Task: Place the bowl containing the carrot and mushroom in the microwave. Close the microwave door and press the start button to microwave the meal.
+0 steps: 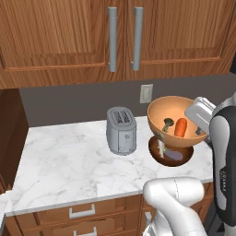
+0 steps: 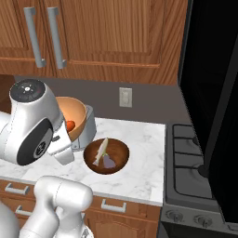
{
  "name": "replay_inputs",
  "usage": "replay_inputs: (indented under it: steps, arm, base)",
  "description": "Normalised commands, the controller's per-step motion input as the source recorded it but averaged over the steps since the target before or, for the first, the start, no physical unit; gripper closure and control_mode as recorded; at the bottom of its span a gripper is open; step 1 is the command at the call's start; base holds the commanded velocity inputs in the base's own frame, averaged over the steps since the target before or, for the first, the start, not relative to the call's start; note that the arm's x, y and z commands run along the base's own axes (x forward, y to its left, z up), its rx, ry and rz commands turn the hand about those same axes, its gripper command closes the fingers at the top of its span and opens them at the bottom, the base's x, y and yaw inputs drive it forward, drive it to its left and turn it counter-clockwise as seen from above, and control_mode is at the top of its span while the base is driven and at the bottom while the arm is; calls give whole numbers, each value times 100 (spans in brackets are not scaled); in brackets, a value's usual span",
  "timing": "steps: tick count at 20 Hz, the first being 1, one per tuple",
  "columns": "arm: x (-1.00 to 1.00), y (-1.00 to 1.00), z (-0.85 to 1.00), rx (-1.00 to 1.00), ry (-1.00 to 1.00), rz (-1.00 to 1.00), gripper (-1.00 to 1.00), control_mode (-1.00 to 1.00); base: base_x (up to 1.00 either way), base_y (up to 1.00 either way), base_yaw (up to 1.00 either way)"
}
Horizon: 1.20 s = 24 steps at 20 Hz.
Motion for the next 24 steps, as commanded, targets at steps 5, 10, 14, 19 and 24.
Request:
replay_inputs:
  steps: [5, 10, 14, 19, 24]
  arm:
    - [0, 0, 0, 0, 0, 0, 100, 100]
    - [0, 0, 0, 0, 0, 0, 100, 100]
    - [0, 0, 0, 0, 0, 0, 100, 100]
    - [0, 0, 0, 0, 0, 0, 100, 100]
    - [0, 0, 0, 0, 0, 0, 100, 100]
  base:
    - [-2, 0, 0]
    - [-54, 0, -2]
    - [-93, 0, -4]
    - [-80, -2, -17]
    - [-49, -21, -45]
